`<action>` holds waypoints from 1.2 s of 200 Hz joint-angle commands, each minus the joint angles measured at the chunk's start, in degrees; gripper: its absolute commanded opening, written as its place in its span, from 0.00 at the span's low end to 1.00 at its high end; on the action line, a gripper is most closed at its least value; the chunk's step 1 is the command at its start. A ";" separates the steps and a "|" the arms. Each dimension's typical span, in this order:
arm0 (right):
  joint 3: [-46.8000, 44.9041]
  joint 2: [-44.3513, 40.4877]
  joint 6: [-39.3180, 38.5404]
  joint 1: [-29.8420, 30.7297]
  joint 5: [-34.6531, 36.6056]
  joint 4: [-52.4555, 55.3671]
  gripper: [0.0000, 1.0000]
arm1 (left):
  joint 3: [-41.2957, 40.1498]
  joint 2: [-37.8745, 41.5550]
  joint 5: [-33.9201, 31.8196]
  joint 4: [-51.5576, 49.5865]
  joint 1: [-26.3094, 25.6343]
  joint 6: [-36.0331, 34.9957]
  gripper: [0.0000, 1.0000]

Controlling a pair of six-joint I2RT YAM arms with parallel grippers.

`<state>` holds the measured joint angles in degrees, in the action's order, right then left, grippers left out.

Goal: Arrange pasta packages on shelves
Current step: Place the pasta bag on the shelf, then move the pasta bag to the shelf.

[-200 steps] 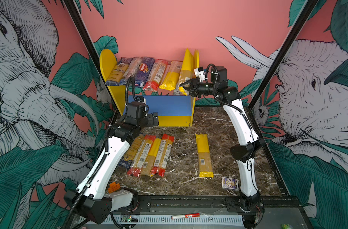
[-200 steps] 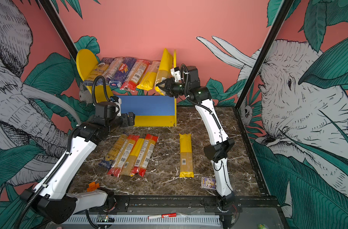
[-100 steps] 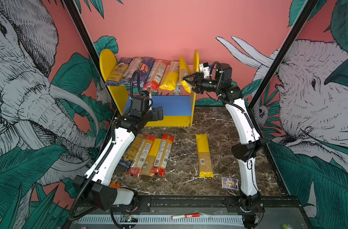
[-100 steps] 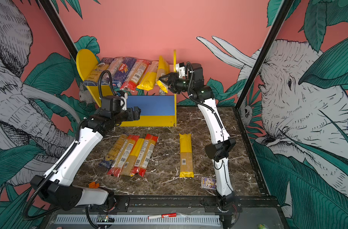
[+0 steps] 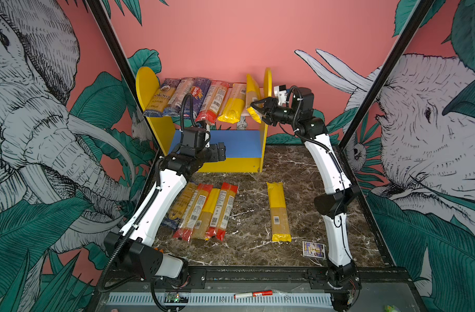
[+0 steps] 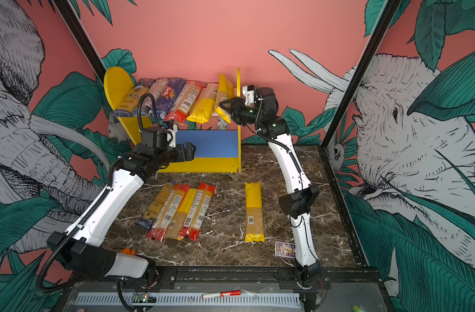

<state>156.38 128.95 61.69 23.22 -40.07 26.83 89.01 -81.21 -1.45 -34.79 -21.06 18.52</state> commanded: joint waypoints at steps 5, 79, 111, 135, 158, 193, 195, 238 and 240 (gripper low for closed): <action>1.71 0.10 0.37 0.22 1.02 -10.35 0.58 | 2.43 0.62 0.49 -0.17 0.17 -0.66 0.97; -2.82 -4.12 -4.15 0.13 2.33 -6.68 0.99 | 3.31 -0.04 1.69 -0.06 0.18 -1.56 0.97; -6.87 -7.44 -6.62 0.14 2.64 -4.00 0.99 | 4.27 -0.61 2.75 0.16 0.23 -1.47 0.95; -11.70 -10.90 -8.63 -0.12 4.08 -2.59 0.99 | 4.85 -1.05 3.28 0.64 0.21 -1.47 0.95; -12.89 -11.55 -9.56 -0.19 4.71 0.68 0.94 | 4.85 -1.25 3.60 1.10 0.23 -1.39 0.94; -15.60 -13.02 -10.60 1.24 7.01 3.49 0.72 | 4.38 -0.81 3.46 1.21 0.21 -1.51 0.94; -15.84 -13.13 -10.69 1.37 7.26 3.49 0.72 | 4.34 -0.73 3.40 1.21 0.22 -1.62 0.94; -17.49 -12.21 -9.72 4.14 8.14 1.98 0.81 | 2.71 0.76 2.93 0.86 0.23 -2.52 0.94; -17.35 -12.16 -9.61 4.18 8.03 1.75 0.81 | 2.67 0.78 2.83 0.79 0.23 -2.63 0.94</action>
<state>138.87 117.58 51.96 25.71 -32.21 30.89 92.20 -82.50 1.48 -34.35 -21.06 17.08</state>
